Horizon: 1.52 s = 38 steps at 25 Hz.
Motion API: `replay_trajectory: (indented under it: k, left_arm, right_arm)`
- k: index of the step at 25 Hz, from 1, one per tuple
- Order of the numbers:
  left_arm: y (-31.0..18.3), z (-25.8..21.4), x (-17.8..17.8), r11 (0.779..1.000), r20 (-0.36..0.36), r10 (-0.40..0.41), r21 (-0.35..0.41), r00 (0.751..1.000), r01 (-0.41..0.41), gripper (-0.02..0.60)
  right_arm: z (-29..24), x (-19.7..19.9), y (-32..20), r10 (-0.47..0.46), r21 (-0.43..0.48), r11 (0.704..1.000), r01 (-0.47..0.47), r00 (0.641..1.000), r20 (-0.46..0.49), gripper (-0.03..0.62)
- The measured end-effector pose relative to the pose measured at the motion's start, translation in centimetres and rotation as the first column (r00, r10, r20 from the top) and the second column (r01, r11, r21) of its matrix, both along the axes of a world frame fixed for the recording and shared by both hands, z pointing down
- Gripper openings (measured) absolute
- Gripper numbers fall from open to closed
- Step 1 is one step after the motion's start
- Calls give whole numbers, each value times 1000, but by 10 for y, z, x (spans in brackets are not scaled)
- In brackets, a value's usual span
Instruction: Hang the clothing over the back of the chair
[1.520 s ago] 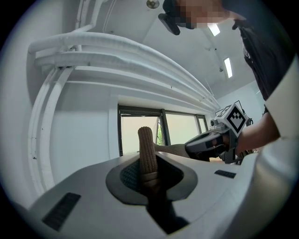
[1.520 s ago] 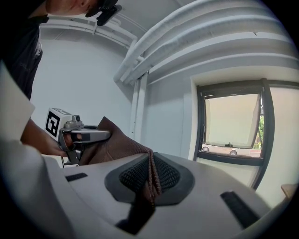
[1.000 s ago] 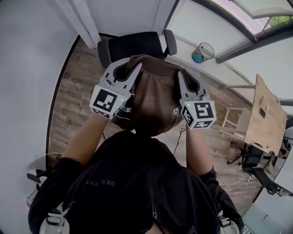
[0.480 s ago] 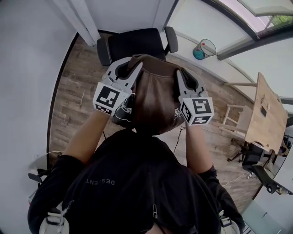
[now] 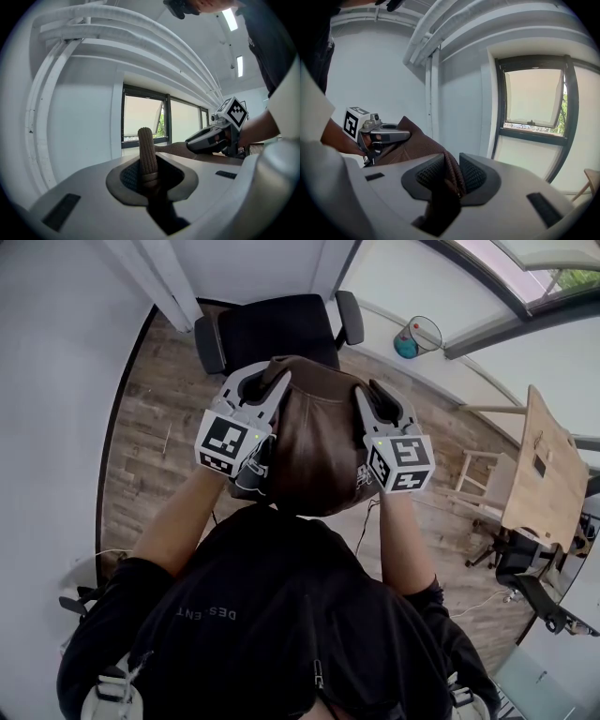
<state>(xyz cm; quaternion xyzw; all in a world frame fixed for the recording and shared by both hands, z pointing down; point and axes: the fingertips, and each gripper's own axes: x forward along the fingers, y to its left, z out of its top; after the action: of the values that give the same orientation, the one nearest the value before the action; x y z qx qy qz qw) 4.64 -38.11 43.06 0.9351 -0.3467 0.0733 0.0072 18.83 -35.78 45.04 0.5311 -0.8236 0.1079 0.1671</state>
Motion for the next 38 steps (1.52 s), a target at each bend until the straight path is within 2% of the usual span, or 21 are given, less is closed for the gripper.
replay_trajectory:
  k: [11, 21, 29, 38]
  left_arm:
    - [2, 8, -2, 1000, 8, -16, -21, 1000, 16, 67]
    - [3, 15, -1, 999, 29, -34, -36, 999, 35, 77]
    - [-1, 29, -1, 996, 43, -38, -80, 998, 42, 88]
    - [-7, 46, -3, 988, 73, -28, -148, 997, 39, 218]
  right_arm:
    - [6, 3, 4, 6, -31, 999, -6, 1000, 28, 167]
    - [-2, 4, 10, 12, -4, 1000, -12, 999, 36, 183]
    - [9, 4, 6, 17, -33, 999, -17, 1000, 18, 184]
    - [31, 7, 6, 31, -119, 993, -29, 999, 16, 193]
